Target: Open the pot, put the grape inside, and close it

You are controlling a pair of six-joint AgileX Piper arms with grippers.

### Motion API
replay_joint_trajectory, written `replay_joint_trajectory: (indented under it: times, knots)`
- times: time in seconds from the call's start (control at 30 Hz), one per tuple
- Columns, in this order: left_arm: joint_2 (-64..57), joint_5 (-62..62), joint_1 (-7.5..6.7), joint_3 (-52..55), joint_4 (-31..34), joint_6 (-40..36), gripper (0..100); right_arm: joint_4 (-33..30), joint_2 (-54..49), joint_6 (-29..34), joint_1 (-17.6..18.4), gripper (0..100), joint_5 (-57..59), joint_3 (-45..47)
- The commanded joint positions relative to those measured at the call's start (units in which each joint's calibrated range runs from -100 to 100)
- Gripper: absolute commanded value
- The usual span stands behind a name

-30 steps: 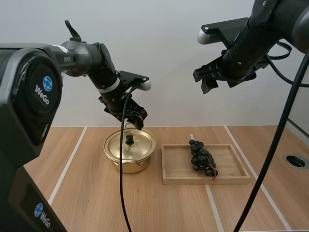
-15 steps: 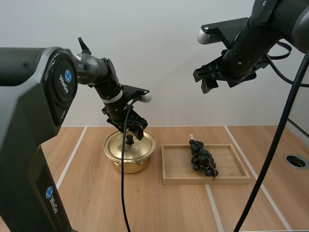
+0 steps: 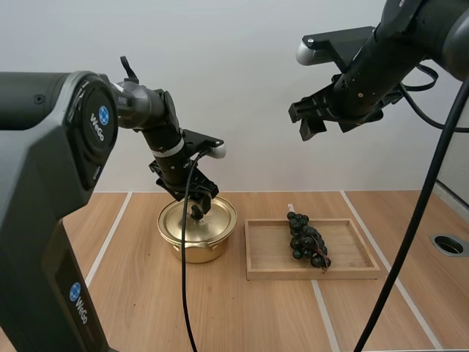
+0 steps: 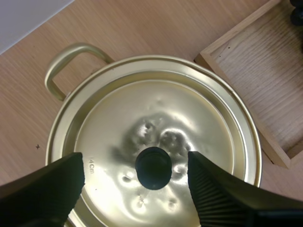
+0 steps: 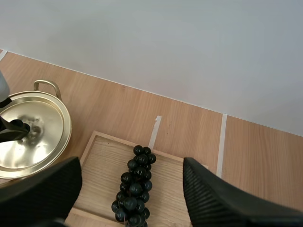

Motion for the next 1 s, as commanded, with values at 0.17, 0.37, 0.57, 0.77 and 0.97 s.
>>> replay_joint_trajectory:
  times: [0.17,0.37,0.57,0.77,0.97]
  knots:
    - [2.3,-1.8,-0.20,0.1,-2.5,0.4,100,0.3,-0.4,-0.5,0.0,100,-0.4,-0.6]
    - [3.1,-1.8,-0.20,0.1,-2.5,0.4,100,0.3,-0.4,-0.5,0.0,100,-0.4,-0.6]
    - [3.1,-1.5,-0.20,0.1,-2.5,0.3,100,0.3,-0.4,-0.5,0.0,100,-0.4,-0.6]
    - [3.1,0.5,-0.20,0.1,-2.5,0.3,50,0.3,-0.4,-0.5,0.0,100,-0.4,-0.6]
    - [3.1,1.4,-0.20,0.1,-2.5,-0.1,0,0.3,-0.4,-0.5,0.0,100,-0.4,-0.6]
